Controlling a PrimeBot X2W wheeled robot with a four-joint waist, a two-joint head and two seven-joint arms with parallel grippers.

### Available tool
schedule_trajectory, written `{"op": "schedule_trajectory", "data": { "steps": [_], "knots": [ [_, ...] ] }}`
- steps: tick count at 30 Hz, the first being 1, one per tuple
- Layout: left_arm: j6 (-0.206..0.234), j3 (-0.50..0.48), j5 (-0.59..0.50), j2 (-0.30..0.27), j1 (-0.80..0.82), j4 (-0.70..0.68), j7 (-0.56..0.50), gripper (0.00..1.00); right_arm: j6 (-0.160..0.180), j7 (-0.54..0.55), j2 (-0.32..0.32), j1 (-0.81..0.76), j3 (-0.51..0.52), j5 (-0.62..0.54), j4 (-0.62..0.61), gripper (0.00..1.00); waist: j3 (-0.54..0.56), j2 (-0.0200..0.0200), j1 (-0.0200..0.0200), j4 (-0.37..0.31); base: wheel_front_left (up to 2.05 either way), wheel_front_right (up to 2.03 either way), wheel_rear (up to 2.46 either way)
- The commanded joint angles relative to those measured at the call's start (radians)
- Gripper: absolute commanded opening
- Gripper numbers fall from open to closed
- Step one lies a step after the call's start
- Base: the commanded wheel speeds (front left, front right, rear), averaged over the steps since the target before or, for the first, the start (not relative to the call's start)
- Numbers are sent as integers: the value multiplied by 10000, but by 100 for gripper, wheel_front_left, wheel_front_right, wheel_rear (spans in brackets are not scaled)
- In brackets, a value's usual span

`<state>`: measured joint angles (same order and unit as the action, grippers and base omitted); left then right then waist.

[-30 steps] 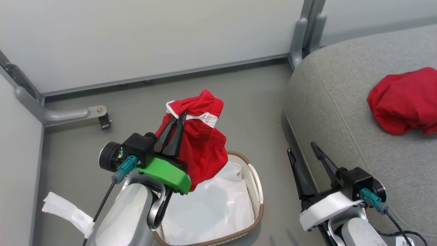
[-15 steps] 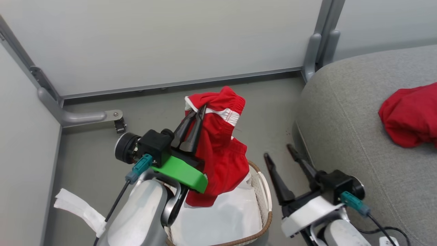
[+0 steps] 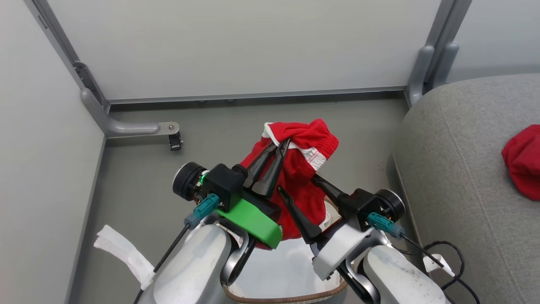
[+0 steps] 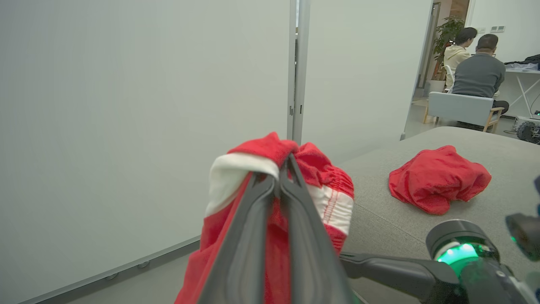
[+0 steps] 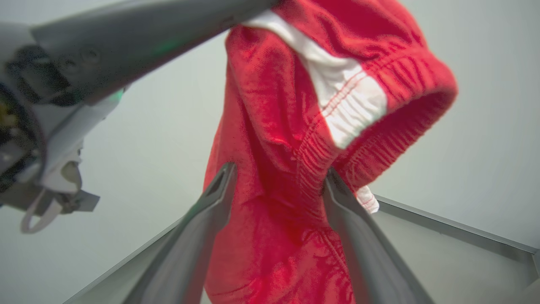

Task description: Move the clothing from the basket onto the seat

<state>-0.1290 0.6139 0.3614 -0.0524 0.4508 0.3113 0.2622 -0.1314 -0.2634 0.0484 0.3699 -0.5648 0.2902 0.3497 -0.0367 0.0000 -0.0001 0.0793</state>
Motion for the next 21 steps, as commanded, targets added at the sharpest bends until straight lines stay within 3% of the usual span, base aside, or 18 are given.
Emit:
{"op": "schedule_trajectory", "data": {
  "steps": [1,17,18,19,21],
  "knots": [
    [-20,133,124,7,214,-49,36,0,14,-19,45,197,-123,3,255,100,-4,0,1,219,0,0,0],
    [349,1394,860,12,508,-241,36,0,14,-19,44,938,-448,427,1380,100,-55,0,1,671,0,0,0],
    [350,1420,873,12,515,-242,36,0,14,-19,44,947,-462,462,1418,65,-58,0,1,668,0,0,0],
    [368,1453,903,12,518,-243,36,0,14,-19,45,948,-477,531,1482,0,-56,0,1,664,0,0,0],
    [397,1470,971,12,491,-224,36,0,14,-19,42,1005,-512,633,1551,0,-54,0,1,644,0,0,0]
  ]
}}
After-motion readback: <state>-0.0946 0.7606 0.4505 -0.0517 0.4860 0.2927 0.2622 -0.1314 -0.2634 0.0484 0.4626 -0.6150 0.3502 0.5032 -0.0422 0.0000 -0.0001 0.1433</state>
